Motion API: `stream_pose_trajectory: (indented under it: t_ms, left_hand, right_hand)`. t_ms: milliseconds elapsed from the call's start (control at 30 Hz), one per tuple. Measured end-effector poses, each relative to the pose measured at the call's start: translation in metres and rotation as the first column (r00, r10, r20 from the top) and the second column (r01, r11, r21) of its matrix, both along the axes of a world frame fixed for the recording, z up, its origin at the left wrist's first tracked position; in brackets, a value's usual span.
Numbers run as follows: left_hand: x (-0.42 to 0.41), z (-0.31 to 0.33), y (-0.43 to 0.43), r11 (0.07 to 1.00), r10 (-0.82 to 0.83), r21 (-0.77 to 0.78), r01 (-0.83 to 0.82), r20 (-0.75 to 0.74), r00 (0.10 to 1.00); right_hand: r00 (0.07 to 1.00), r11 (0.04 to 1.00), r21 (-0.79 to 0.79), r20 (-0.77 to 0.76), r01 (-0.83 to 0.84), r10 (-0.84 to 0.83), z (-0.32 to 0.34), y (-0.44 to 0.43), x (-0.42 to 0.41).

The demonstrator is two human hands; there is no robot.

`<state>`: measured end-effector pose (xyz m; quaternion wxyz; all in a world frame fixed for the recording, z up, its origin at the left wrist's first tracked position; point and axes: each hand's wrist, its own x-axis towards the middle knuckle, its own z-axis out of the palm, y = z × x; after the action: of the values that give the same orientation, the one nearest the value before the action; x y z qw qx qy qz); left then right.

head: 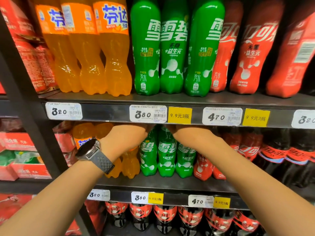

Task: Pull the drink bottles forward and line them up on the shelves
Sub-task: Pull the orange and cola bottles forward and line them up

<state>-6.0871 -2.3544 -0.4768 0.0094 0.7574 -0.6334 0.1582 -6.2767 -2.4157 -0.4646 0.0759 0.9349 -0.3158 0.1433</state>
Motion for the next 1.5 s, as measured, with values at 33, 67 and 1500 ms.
stream_pose_trajectory:
  t_ms: [33, 67, 1500]
  left_hand:
    - [-0.006, 0.0, 0.008, 0.993, -0.053, -0.101, 0.054, 0.018, 0.998]
    - [-0.009, -0.001, 0.015, 0.978, -0.087, -0.188, 0.087, 0.008, 0.996]
    - [0.105, 0.284, 0.051, 0.877, 0.236, -0.469, -0.101, 0.238, 0.942]
  right_hand:
    - [0.996, 0.996, -0.078, 0.075, 0.047, -0.041, -0.001, 0.005, 0.002]
    - [0.983, 0.992, -0.094, 0.171, 0.081, -0.065, -0.003, 0.015, 0.0]
    - [0.95, 0.909, -0.411, 0.306, 0.071, 0.064, 0.277, 0.056, 0.183]
